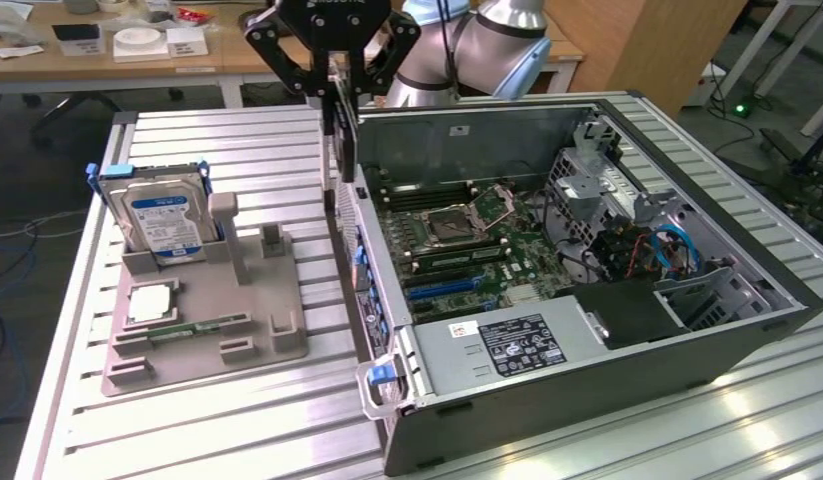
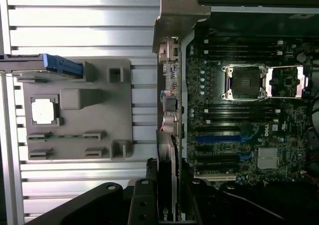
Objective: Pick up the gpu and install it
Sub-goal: 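Pick up the gpu and move the gpu toward the slot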
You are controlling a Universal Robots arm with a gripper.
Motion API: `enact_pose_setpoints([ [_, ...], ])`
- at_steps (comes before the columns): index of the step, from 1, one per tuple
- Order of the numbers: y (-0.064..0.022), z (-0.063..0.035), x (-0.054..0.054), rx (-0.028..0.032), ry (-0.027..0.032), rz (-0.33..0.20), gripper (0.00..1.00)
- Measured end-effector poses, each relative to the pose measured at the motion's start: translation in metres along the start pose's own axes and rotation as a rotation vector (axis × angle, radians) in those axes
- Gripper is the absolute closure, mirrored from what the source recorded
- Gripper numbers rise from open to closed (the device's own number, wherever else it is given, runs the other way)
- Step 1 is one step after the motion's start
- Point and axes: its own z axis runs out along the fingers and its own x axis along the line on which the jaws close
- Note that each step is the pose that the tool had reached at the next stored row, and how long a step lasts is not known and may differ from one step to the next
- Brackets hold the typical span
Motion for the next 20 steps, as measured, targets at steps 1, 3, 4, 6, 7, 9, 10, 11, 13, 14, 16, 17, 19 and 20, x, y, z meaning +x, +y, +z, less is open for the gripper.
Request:
enact_pose_setpoints([
  [1, 0.0001, 0.0001, -0.002, -0.0001, -0.0001, 0.0, 0.73],
  [3, 0.0001, 0.0003, -0.005, -0.0001, -0.0001, 0.0, 0.73],
  [4, 0.0002, 0.0003, -0.006, -0.0001, -0.0001, 0.0, 0.73],
  [6, 0.0003, 0.0004, -0.008, 0.0, 0.0, 0.0, 0.73],
  [7, 0.0003, 0.0005, -0.009, -0.0001, -0.0001, 0.0, 0.73],
  [9, 0.0004, 0.0005, -0.012, 0.0, 0.0, 0.0, 0.73],
  [10, 0.0004, 0.0006, -0.013, 0.0, 0.0, 0.0, 0.73],
  [11, 0.0004, 0.0006, -0.014, 0.0, -0.0001, 0.0, 0.73],
  [13, 0.0005, 0.0008, -0.016, 0.0, 0.0, 0.0, 0.73],
  [14, 0.0006, 0.0008, -0.018, 0.0, 0.0, 0.0, 0.73],
  [16, 0.0007, 0.0009, -0.02, 0.0, 0.0, 0.0, 0.73],
  [17, 0.0007, 0.0009, -0.022, 0.0, 0.0, 0.0, 0.73],
  [19, 0.0008, 0.0011, -0.025, 0.0, 0.0, 0.0, 0.73],
  [20, 0.0008, 0.0011, -0.026, 0.0, -0.0001, 0.0, 0.73],
])
